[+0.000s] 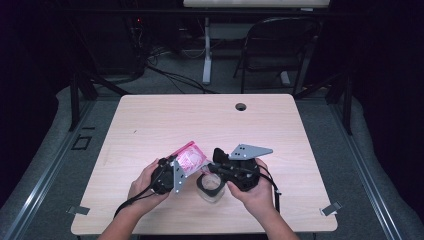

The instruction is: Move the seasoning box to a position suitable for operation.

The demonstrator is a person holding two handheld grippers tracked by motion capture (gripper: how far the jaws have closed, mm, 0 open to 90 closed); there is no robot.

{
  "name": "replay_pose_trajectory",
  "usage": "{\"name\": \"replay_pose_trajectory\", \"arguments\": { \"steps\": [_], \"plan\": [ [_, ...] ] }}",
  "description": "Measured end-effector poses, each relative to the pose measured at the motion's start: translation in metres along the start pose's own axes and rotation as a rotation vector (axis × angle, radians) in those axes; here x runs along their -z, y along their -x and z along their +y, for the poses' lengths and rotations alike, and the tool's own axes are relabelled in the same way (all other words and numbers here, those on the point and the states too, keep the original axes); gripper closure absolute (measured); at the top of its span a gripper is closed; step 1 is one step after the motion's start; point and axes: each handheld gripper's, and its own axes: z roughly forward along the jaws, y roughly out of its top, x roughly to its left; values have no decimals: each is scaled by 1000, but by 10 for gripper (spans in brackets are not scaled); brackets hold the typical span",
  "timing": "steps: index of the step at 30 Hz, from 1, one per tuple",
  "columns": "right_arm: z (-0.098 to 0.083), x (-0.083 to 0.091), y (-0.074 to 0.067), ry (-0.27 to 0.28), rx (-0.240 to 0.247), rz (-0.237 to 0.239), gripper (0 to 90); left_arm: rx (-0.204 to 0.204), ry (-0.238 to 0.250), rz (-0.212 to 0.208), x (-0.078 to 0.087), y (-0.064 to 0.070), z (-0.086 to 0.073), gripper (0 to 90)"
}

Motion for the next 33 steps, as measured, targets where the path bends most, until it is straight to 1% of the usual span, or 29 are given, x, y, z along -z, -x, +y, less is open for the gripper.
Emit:
{"name": "replay_pose_trajectory", "arguments": {
  "steps": [1, 3, 5, 8, 9, 10, 13, 16, 18, 19, 21, 24, 28, 33],
  "plan": [
    [-1, -1, 1, -1, -6, 5, 900, -10, -4, 8, 1, 0, 0, 612],
    [-1, -1, 2, -2, -10, 9, 900, -18, 3, 29, 2, -1, 0, 612],
    [-2, -1, 4, -1, -27, 15, 900, -37, -7, 49, 4, -1, 1, 613],
    [-2, -1, 5, -2, -32, 13, 900, -63, -5, 71, 6, 0, 1, 614],
    [-3, -1, 5, 6, -41, 15, 900, -68, -5, 77, 6, 0, 1, 614],
    [-3, -1, 7, -1, -38, 11, 900, -76, -4, 86, 7, 0, 1, 614],
    [-5, -3, 12, -2, -60, 4, 900, -108, -16, 105, 8, 0, 2, 616],
    [-7, -4, 16, -10, -70, 4, 900, -115, -13, 122, 9, 1, 2, 617],
    [-9, -5, 18, -12, -80, 1, 900, -124, -10, 133, 9, 2, 1, 618],
    [-9, -6, 18, -14, -82, 0, 900, -134, -16, 134, 9, 2, 2, 619],
    [-10, -6, 20, -14, -85, -5, 900, -139, -17, 138, 10, 2, 2, 619],
    [-12, -7, 23, -18, -92, -10, 900, -157, -18, 154, 11, 3, 3, 619],
    [-12, -6, 23, -15, -94, -12, 900, -163, -16, 159, 11, 3, 4, 620],
    [-11, -5, 21, -20, -82, -18, 900, -169, -10, 170, 12, 3, 3, 621]
  ]
}}
